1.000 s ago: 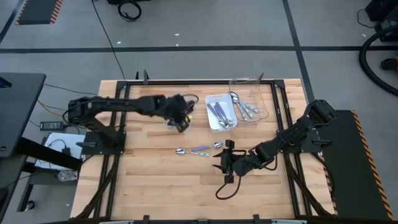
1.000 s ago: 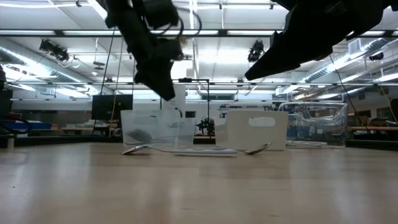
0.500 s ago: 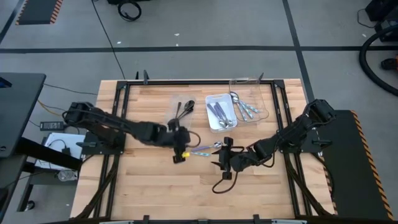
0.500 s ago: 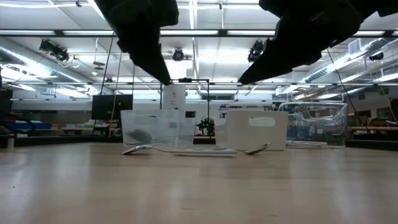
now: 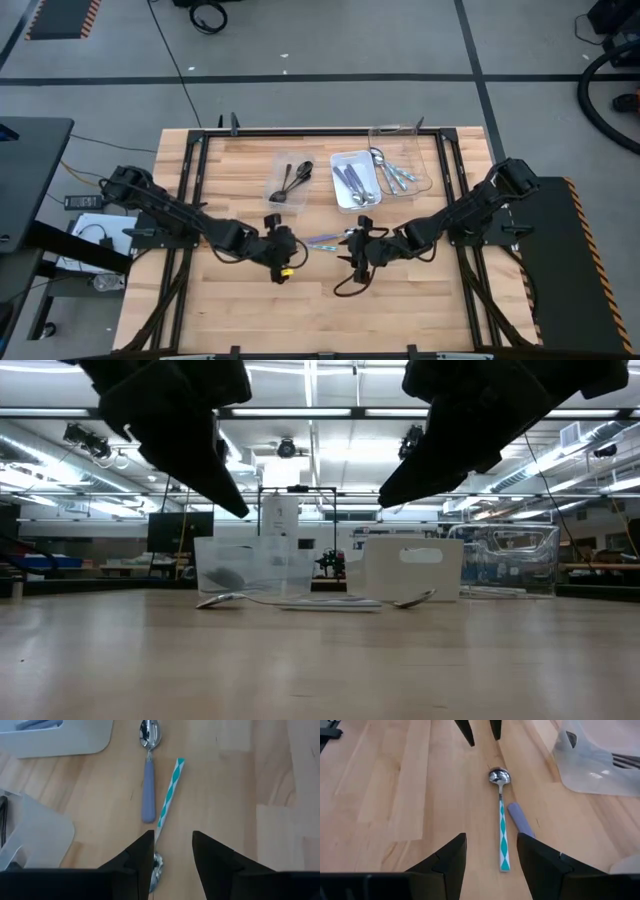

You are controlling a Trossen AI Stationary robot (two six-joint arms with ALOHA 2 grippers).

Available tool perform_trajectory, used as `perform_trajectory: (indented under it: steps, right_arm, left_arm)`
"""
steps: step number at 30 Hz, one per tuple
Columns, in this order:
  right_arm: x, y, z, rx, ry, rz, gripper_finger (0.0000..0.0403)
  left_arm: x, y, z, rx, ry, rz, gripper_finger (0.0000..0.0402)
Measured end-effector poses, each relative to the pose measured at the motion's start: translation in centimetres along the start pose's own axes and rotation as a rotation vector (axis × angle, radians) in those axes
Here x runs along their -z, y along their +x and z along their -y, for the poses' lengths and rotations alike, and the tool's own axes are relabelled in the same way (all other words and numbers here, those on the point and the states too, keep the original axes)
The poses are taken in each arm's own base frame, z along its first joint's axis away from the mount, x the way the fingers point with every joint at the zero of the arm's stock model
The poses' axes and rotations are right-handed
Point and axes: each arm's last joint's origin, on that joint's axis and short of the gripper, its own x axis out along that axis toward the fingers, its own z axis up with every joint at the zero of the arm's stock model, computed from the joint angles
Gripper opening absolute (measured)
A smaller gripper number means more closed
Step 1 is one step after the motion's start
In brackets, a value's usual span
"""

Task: Sort silverware by color (type)
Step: Put the violet spoon into the white bin

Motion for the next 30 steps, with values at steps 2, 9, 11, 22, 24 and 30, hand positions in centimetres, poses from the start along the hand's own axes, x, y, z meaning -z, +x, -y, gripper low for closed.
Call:
perform_trajectory:
  steps: [2, 9, 11, 22, 24, 30]
  right_arm:
    - [-0.1, 0.1, 0.3, -0.007, 0.009, -0.005, 0.0185]
    - [-0.2, 0.6, 1.4, -0.004, 0.05, -0.033, 0.0185]
    - [-0.1, 0.7, 1.6, -0.003, 0.05, -0.045, 0.0185]
    - [-1.4, 1.0, 3.2, -0.017, -0.048, -0.187, 0.0185]
    - [-1.6, 1.0, 3.6, -0.019, -0.057, -0.205, 0.0185]
    - [-2.6, 1.4, 4.0, 0.0, -0.108, -0.289, 0.0185]
  left_arm:
    - [0.5, 0.1, 0.1, -0.013, 0.005, 0.013, 0.0141]
    - [1.6, 0.6, 0.4, -0.021, -0.022, 0.107, 0.0141]
    - [2.0, 0.9, 0.4, -0.014, -0.032, 0.124, 0.0141]
    - [2.1, 1.2, 0.5, 0.031, -0.007, 0.272, 0.0141]
    - [2.2, 1.2, 0.5, 0.041, -0.005, 0.308, 0.0141]
    - [2.5, 1.1, 0.5, 0.063, -0.003, 0.4, 0.0141]
